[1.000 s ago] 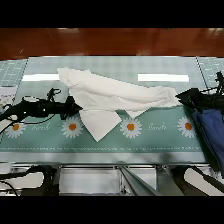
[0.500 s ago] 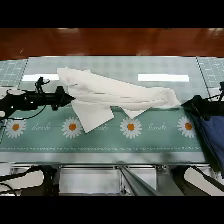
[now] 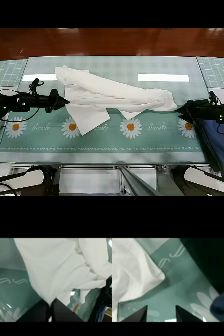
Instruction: Fold the shirts.
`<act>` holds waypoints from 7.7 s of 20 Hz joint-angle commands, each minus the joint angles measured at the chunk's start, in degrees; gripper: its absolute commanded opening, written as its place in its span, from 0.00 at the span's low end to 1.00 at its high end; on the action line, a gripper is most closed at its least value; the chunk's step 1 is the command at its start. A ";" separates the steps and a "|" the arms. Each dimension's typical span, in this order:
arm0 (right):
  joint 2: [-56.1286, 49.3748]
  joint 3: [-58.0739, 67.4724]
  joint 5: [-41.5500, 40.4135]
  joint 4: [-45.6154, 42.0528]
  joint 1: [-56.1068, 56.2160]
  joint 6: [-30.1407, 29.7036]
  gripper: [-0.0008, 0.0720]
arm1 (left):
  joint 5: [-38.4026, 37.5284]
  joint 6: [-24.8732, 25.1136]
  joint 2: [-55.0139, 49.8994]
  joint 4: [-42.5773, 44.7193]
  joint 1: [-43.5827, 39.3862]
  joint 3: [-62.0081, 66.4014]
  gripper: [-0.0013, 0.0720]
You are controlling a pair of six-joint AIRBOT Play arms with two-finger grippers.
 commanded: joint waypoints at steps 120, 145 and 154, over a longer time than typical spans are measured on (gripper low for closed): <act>-30.29 63.10 37.40 -24.85 20.87 14.27 0.58 | -36.46 -17.64 -25.11 43.58 -7.50 58.36 0.66; 27.43 -8.76 7.37 3.61 1.05 -3.63 0.58 | -8.92 -2.51 19.67 21.75 18.64 -21.51 0.70; 27.43 -8.76 6.34 3.61 1.05 -3.58 0.58 | -8.72 -4.81 15.69 22.36 12.11 -21.51 0.70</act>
